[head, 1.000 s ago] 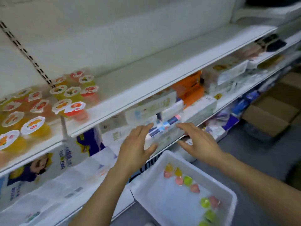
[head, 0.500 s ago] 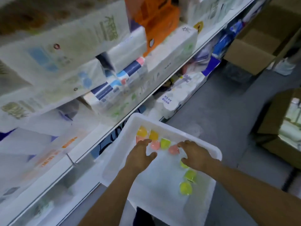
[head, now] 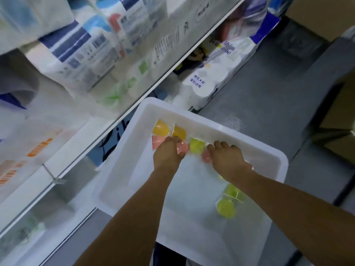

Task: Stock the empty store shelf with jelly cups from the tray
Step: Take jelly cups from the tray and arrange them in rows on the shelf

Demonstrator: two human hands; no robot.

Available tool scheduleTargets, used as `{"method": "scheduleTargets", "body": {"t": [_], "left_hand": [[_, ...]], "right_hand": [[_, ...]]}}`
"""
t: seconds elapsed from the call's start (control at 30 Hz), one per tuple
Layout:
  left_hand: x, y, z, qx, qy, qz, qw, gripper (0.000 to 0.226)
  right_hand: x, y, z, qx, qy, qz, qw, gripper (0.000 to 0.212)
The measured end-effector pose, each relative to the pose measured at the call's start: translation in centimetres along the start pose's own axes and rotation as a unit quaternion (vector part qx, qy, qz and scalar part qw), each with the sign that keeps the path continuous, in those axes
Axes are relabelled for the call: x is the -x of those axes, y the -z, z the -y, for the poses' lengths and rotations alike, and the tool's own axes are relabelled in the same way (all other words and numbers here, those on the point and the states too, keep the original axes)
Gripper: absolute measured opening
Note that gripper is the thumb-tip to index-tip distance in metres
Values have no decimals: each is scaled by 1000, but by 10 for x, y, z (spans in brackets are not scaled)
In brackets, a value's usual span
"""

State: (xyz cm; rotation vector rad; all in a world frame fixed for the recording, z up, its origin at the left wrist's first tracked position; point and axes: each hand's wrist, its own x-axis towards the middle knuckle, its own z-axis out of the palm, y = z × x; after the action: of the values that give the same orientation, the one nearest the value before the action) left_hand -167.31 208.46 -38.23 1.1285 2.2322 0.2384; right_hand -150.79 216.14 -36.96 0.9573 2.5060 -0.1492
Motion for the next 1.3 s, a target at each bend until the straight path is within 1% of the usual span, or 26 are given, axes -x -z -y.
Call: {"method": "scheduleTargets", "body": {"t": [0.07, 0.13, 0.2, 0.27, 0.37, 0.53, 0.63, 0.7, 0.77, 0.9, 1.07, 1.17, 1.23, 1.3], "left_hand": [[5, 6, 0, 29, 16, 5, 999, 38], [18, 17, -1, 115, 54, 3, 992, 35], [37, 31, -2, 205, 94, -8, 974, 30], [60, 47, -4, 275, 117, -17, 954, 30], [95, 81, -13, 337, 130, -30, 932, 32], [139, 154, -33, 385, 138, -78, 909, 29], [160, 201, -42, 420, 119, -106, 894, 26], [172, 232, -48, 434, 106, -135, 885, 21], [185, 264, -53, 442, 98, -161, 877, 18], [215, 325, -61, 464, 87, -203, 858, 31], [259, 387, -68, 460, 55, -270, 844, 31], [282, 418, -68, 446, 30, -300, 843, 27], [296, 439, -65, 438, 15, -322, 839, 28], [310, 458, -59, 433, 2, -347, 832, 31]], "right_hand": [[4, 5, 0, -20, -13, 21, 1000, 40], [13, 14, -1, -48, -18, 26, 998, 45], [25, 33, 2, -108, -33, 22, 993, 47], [38, 58, 8, -187, -49, 26, 981, 50], [59, 100, 16, -267, -47, 25, 962, 53], [85, 189, 28, -347, -37, -3, 937, 44], [97, 240, 34, -416, -10, -25, 909, 40], [104, 273, 37, -443, 18, -48, 895, 38], [109, 305, 42, -452, 48, -75, 887, 36], [120, 367, 57, -479, 103, -109, 865, 41], [129, 436, 84, -492, 157, -170, 839, 46], [136, 473, 104, -505, 206, -190, 816, 44], [137, 493, 117, -510, 233, -200, 803, 41], [136, 511, 131, -497, 251, -209, 804, 36]]}}
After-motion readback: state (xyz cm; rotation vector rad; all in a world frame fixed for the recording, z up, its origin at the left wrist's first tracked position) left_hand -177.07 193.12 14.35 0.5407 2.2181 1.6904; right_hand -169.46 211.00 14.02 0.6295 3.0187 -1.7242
